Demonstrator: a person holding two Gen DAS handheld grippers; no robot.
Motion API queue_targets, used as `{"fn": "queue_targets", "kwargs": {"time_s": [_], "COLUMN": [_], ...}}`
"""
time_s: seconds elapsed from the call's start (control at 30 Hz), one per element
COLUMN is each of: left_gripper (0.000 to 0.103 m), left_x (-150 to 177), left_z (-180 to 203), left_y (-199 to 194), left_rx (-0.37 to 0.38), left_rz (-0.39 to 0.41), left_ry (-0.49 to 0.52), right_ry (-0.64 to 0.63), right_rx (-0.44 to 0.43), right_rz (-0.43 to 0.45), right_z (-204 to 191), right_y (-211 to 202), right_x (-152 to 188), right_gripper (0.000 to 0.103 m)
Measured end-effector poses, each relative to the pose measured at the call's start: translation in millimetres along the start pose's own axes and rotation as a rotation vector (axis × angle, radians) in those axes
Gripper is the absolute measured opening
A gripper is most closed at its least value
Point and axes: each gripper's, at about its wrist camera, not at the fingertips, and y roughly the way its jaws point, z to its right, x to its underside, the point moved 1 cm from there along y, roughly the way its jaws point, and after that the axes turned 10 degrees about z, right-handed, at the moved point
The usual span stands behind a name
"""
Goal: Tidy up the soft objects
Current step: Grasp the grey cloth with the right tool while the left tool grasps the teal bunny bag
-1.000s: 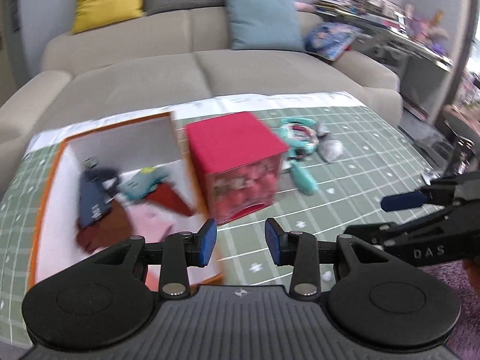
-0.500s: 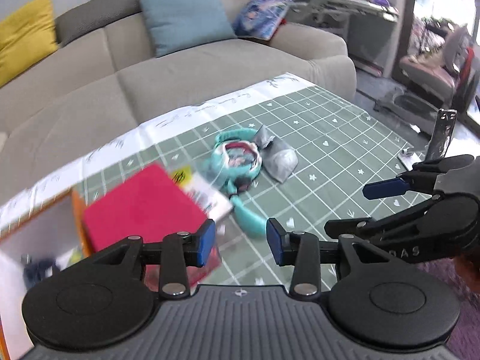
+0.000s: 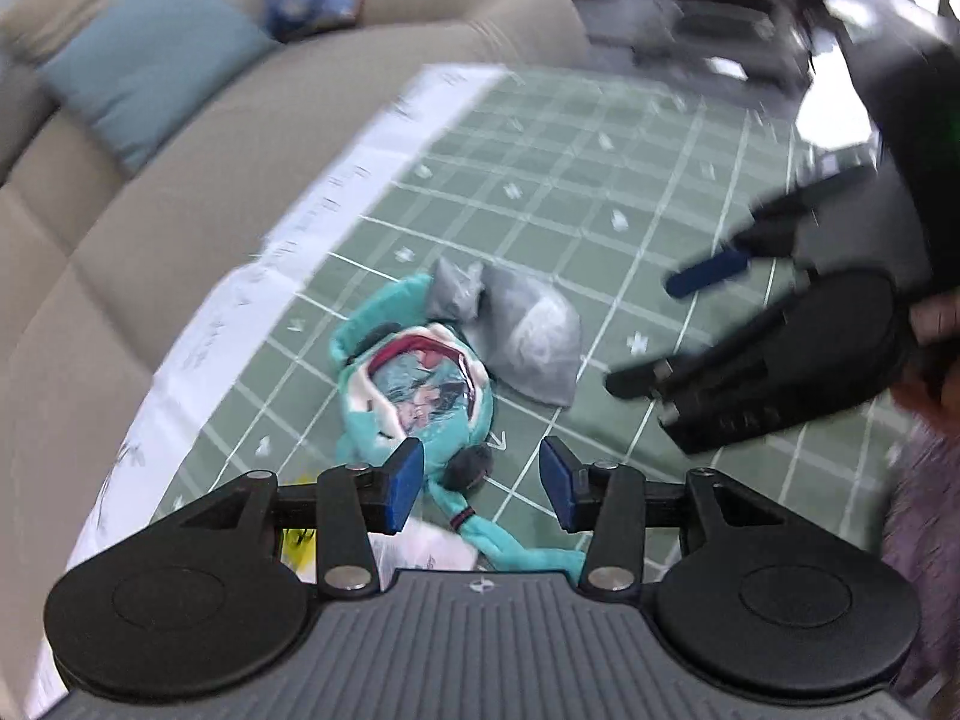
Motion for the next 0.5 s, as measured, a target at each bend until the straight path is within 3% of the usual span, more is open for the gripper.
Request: {"fn": "queue_targets", "kwargs": {"time_s": [0.17,0.37,0.43,0.5], "left_gripper": [0.053,0.053,0.053,0.053], "left_x": [0,-2,-2,-4], "left_z": [1,2,2,4], "left_y": [47,75,80,86], "left_rx": [0.029,0.025,0.023,0.006], "left_rz": [-0.081,-0.109,-0.113,-0.128], "left_ry": [0.085,0.156,0.163,0.168], "right_ry": [-0.004,-0.098,-0.088,-0.079], "right_rx": [-0.033,-0.029,-0.037,-0.048], "right_rz": [-0.001,0.012,0.005,-0.01], "right_z": [8,4,6,7], "right_y": [36,67,74,79], "right_x": [-10,-16,-16,-14], "right_gripper": [0.068,0.071,0.067,0.055]}}
